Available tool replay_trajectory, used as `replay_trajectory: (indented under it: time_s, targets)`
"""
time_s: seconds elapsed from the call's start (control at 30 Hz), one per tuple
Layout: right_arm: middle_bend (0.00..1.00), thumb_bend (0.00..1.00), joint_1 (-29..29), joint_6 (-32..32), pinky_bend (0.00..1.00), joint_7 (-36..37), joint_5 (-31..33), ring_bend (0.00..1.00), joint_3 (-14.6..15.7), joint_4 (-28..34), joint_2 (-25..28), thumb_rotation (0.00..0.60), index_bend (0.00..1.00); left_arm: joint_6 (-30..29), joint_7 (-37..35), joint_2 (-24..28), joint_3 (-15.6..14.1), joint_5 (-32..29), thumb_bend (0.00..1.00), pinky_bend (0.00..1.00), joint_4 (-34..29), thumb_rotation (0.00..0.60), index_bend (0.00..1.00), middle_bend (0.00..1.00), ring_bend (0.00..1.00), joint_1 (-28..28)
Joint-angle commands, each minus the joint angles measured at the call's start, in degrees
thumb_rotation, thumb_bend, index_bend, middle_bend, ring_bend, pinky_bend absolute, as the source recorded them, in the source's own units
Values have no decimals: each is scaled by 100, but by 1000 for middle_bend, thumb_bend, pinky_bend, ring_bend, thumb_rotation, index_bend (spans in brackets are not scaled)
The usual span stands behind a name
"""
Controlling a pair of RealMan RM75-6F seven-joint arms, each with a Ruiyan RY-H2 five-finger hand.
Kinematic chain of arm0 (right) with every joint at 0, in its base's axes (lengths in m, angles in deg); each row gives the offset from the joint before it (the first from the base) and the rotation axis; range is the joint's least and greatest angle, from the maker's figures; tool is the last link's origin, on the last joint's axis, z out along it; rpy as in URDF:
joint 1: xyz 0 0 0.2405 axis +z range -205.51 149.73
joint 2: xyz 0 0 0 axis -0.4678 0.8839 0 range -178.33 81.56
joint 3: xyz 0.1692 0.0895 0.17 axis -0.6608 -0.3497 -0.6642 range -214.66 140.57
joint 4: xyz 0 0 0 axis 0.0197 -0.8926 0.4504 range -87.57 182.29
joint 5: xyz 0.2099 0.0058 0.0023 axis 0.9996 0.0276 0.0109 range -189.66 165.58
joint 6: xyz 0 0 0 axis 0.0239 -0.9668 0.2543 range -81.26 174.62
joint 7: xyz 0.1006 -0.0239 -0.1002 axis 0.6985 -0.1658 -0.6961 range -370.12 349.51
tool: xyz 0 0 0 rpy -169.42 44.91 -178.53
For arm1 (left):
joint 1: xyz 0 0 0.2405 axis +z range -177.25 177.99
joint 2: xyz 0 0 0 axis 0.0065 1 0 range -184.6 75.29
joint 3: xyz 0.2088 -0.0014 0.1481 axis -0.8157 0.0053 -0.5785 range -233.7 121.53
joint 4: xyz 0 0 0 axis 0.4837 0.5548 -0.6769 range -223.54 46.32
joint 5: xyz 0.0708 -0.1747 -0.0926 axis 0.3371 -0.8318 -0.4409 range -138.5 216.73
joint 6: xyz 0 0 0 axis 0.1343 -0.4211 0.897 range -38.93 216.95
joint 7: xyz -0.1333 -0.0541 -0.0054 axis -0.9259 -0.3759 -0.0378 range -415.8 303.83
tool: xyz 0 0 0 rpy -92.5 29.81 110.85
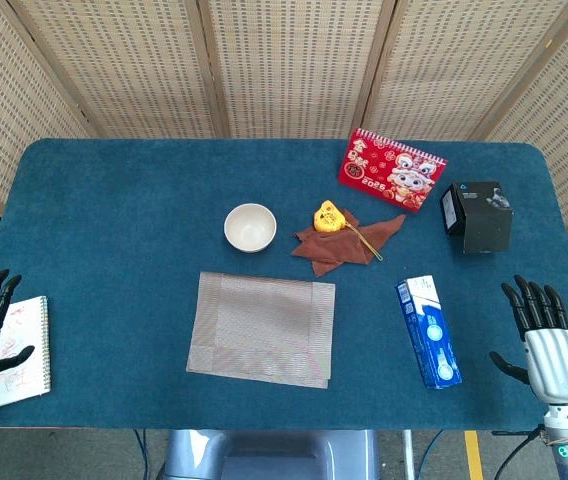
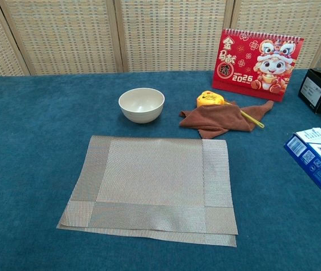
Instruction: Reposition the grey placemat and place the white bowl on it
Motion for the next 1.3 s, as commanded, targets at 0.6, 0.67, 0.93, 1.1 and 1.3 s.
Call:
replay_trajectory:
  time_s: [0.6, 0.67, 0.93, 1.1, 1.3]
  targets:
    - [0, 92, -5, 37, 0, 11, -11, 0, 29, 21, -4, 600, 17, 13, -29, 16, -18, 48, 100, 0, -6, 600, 0, 0, 0, -20]
    - [0, 92, -3, 59, 0, 12, 10, 0, 28, 28, -7, 600, 17, 25, -54, 23, -9, 18, 100, 0, -1, 600, 0, 0, 0, -20]
    - [0, 92, -4, 114, 0, 71, 61, 0, 33, 22, -10, 600, 17, 75, -54, 34, -17, -4, 102, 0, -12, 600, 0, 0, 0, -36]
    - [0, 92, -18, 70, 0, 108, 13, 0, 45, 59, 9, 600, 17, 142, -62, -7, -23, 21, 102, 0, -5, 600, 0, 0, 0, -83]
    - [0, 92, -21, 91, 0, 228, 32, 0, 47, 66, 26, 600, 17, 517, 56, -116, 48, -5, 103, 0, 25, 600, 0, 0, 0, -359]
